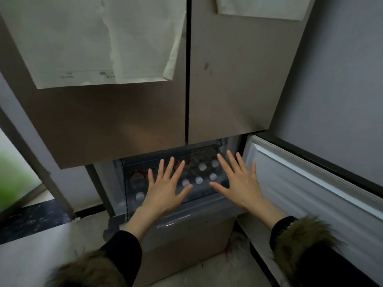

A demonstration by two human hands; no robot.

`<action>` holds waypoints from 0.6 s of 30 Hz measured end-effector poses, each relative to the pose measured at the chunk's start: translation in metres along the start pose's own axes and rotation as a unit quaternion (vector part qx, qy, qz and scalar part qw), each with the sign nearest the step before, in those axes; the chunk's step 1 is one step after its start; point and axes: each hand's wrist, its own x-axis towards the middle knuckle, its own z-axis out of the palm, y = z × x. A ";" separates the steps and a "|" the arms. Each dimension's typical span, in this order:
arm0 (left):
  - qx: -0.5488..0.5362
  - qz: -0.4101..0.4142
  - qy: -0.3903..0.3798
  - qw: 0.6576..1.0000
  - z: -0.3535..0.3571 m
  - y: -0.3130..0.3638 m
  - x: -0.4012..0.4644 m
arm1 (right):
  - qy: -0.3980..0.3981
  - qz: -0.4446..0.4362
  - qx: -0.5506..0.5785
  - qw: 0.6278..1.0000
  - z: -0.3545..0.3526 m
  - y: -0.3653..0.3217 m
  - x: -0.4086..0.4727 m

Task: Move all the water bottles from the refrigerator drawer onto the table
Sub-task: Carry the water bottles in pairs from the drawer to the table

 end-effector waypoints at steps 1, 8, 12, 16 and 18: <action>-0.012 -0.007 -0.011 1.000 0.006 0.001 0.008 | -0.010 -0.005 0.013 1.000 0.006 0.006 0.008; -0.165 -0.089 -0.073 0.980 0.059 0.020 0.069 | -0.093 -0.006 0.146 0.985 0.059 0.047 0.065; -0.298 -0.155 -0.037 0.941 0.081 0.036 0.111 | -0.132 0.015 0.226 0.965 0.085 0.064 0.112; -0.382 -0.257 -0.031 0.887 0.109 0.045 0.152 | -0.217 0.088 0.286 0.929 0.115 0.072 0.153; -0.418 -0.296 -0.023 0.859 0.120 0.046 0.170 | -0.229 0.141 0.341 0.901 0.126 0.073 0.170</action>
